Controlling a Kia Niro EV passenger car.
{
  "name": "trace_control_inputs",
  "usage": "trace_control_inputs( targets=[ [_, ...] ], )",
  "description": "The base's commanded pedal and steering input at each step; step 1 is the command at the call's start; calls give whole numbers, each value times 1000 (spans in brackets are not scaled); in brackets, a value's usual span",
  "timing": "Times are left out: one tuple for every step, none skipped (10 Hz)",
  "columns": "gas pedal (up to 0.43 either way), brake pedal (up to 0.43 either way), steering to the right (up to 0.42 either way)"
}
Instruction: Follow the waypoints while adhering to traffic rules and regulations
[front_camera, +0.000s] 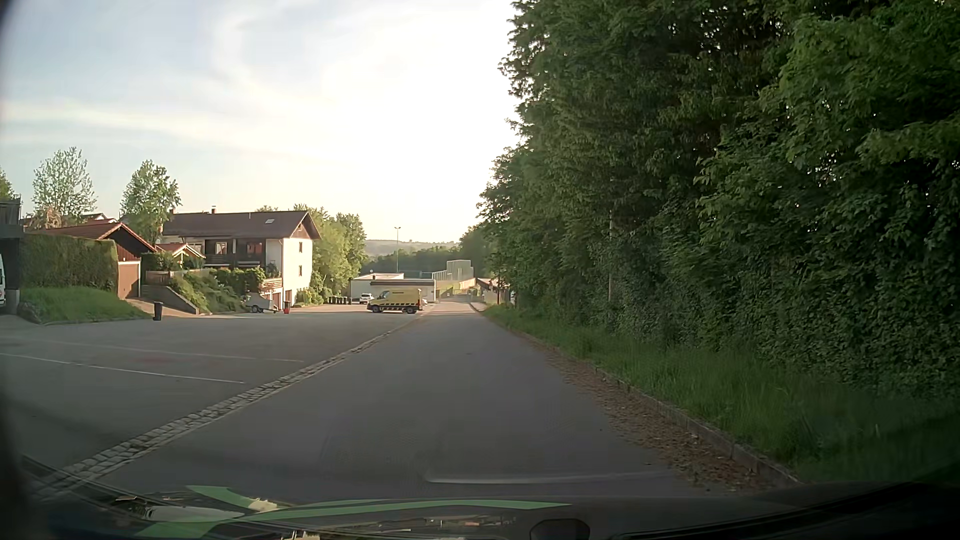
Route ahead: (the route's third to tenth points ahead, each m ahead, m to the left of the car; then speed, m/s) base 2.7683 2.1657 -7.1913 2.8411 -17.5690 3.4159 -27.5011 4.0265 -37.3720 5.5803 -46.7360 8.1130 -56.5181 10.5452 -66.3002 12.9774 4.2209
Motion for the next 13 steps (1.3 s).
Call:
trace_control_inputs(
  targets=[
    [0, 207, -11],
    [0, 207, -10],
    [0, 207, -10],
    [0, 207, -10],
    [0, 207, -10],
    [0, 207, -11],
    [0, 207, -11],
    [0, 207, -12],
    [0, 207, -14],
    [0, 207, -16],
    [0, 207, -21],
    [0, 207, -26],
    [0, 213, -35]
  ],
)
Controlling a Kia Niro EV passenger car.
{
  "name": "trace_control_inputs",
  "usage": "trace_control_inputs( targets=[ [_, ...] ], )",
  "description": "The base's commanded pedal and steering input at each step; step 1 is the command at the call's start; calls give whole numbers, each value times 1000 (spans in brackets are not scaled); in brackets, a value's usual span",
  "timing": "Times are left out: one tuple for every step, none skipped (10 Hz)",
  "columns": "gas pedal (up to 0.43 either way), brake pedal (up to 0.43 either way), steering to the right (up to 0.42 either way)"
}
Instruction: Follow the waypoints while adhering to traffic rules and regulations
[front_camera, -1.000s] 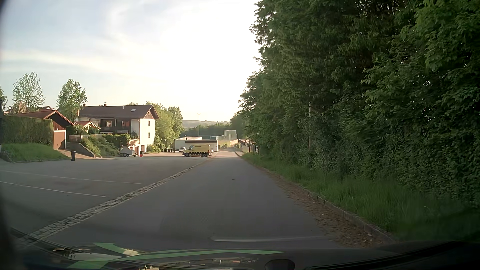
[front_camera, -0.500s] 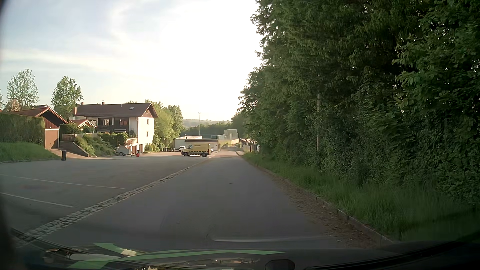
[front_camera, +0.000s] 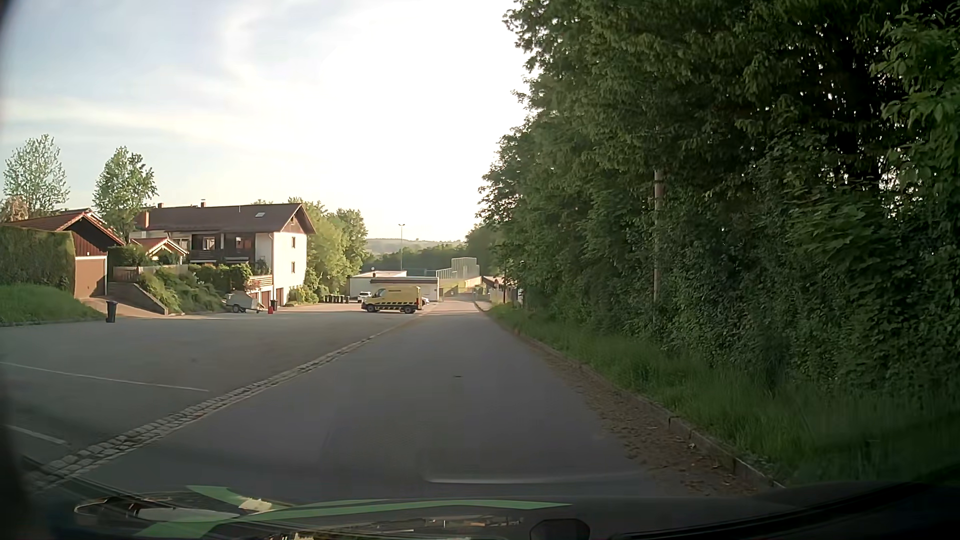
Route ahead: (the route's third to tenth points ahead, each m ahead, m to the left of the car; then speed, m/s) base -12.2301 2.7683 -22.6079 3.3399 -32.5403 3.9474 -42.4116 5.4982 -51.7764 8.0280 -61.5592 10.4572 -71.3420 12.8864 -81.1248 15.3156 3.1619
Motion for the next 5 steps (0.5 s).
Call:
trace_control_inputs(
  targets=[
    [0, 213, -45],
    [0, 213, -56],
    [0, 213, -77],
    [0, 213, -104],
    [0, 213, -129]
  ],
)
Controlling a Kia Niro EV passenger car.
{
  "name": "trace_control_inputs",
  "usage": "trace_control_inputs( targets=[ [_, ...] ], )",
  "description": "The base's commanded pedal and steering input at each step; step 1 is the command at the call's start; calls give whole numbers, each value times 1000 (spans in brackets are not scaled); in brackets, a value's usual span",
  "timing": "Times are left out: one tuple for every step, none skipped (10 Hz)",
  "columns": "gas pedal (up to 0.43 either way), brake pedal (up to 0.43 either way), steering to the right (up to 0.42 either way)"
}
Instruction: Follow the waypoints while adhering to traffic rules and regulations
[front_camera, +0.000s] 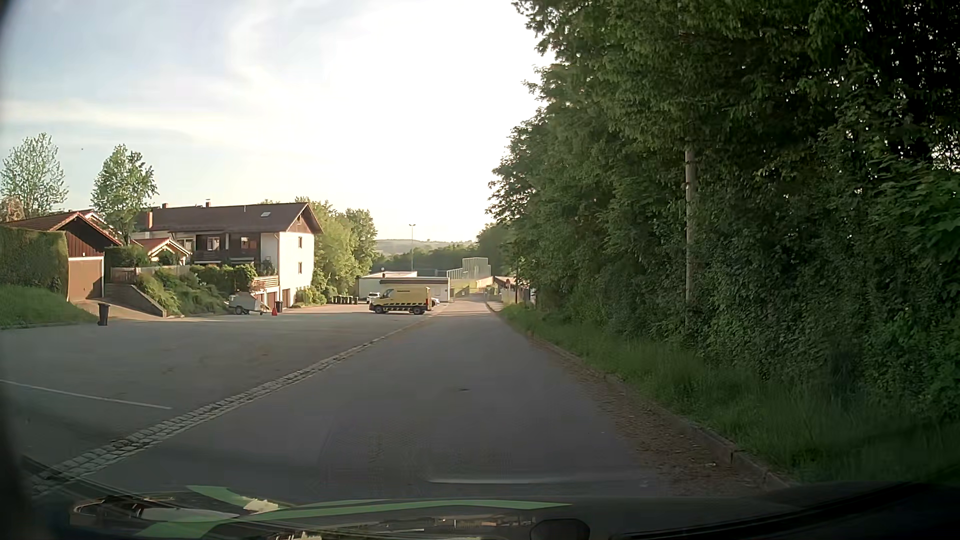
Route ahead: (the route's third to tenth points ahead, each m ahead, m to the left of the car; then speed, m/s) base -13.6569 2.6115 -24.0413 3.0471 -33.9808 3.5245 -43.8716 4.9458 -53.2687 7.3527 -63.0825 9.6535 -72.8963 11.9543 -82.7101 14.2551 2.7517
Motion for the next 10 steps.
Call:
trace_control_inputs(
  targets=[
    [0, 213, -167],
    [0, 213, -205],
    [0, 213, -243],
    [0, 213, -268],
    [0, 213, -305],
    [0, 213, -349],
    [0, 207, -387],
    [0, 201, -435],
    [0, 195, -468],
    [0, 189, -487]
  ],
)
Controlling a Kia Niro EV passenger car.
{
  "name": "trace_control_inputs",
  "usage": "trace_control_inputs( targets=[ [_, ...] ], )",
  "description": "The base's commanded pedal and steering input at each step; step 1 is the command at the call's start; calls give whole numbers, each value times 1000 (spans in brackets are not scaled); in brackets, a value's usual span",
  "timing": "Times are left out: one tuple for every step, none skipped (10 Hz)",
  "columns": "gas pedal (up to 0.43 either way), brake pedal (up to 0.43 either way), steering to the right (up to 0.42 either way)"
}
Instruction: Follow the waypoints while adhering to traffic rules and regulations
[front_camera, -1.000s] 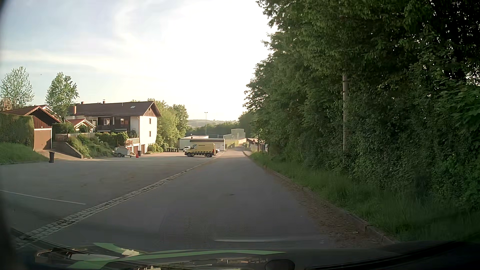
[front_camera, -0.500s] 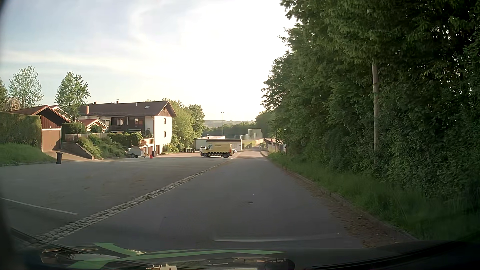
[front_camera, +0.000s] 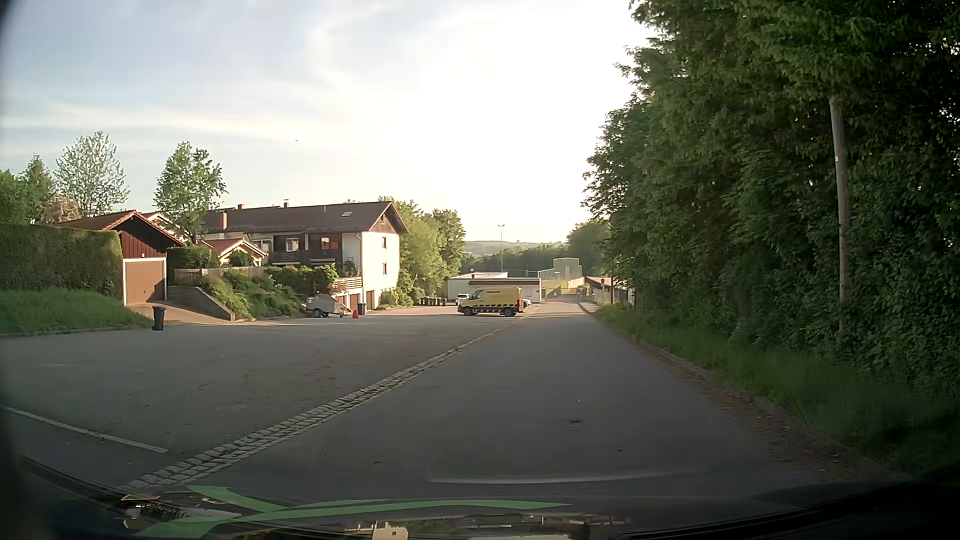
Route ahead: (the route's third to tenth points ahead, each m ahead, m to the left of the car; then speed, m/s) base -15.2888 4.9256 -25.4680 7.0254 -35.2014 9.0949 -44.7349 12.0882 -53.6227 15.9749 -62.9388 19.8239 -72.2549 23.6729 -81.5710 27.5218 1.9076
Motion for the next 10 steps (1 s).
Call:
trace_control_inputs(
  targets=[
    [0, 189, -492],
    [0, 189, -498],
    [0, 195, -512],
    [0, 189, -536],
    [0, 183, -567],
    [0, 165, -590],
    [0, 146, -619],
    [0, 79, -641],
    [0, 30, -663],
    [0, 0, -682]
  ],
)
